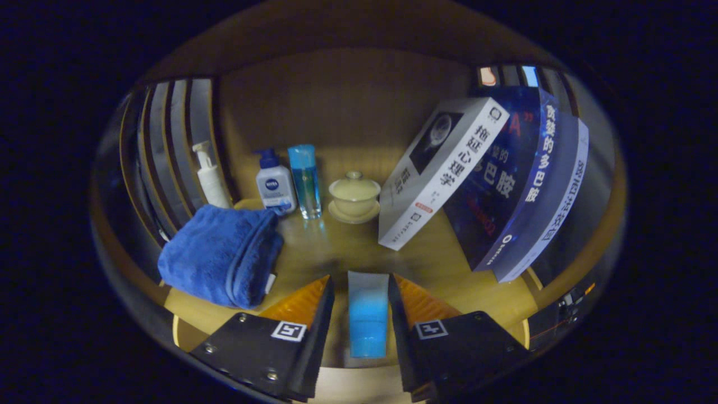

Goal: Pull open the drawer, take out the items inside it, and place them on the countertop above the cabinet.

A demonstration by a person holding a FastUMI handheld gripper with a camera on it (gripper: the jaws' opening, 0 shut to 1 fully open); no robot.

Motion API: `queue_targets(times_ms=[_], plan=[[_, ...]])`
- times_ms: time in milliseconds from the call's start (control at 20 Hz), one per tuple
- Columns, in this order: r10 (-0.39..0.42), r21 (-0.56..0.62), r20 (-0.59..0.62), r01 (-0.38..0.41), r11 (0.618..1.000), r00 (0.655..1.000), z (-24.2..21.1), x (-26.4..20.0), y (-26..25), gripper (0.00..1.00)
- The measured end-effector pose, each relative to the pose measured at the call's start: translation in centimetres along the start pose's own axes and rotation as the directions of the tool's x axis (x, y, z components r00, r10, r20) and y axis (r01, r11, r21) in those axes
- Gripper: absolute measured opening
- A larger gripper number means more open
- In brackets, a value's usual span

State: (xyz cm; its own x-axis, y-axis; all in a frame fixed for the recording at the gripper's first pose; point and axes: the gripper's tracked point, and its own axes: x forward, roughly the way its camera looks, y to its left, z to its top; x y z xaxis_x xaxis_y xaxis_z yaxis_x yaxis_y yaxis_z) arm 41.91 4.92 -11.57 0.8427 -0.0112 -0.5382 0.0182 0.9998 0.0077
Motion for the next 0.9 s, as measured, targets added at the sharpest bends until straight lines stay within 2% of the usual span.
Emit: queue_targets(times_ms=[50,100,400,450,500,650,800,900], plan=[[0.002,0.004,0.043,-0.002,1.000,0.999,1.0,-1.2,0.2,0.57],[-0.003,0.008,0.094,0.003,1.000,0.996,2.0,-2.5,0.1,0.66],[-0.046,0.026,0.308,0.040,0.999,0.950,5.1,-11.8,-0.4,0.67],[-0.063,0.029,0.333,0.057,0.998,0.941,4.9,-13.5,-0.7,0.74],[-0.087,0.032,0.345,0.081,0.996,0.934,4.4,-15.1,-1.2,0.81],[-0.136,0.034,0.363,0.133,0.991,0.922,1.7,-19.3,-1.8,0.84],[-0.147,0.070,0.408,0.129,0.989,0.901,-1.0,-22.7,-1.1,0.89],[-0.158,0.092,0.410,0.131,0.987,0.898,-3.6,-24.1,-1.0,0.89]])
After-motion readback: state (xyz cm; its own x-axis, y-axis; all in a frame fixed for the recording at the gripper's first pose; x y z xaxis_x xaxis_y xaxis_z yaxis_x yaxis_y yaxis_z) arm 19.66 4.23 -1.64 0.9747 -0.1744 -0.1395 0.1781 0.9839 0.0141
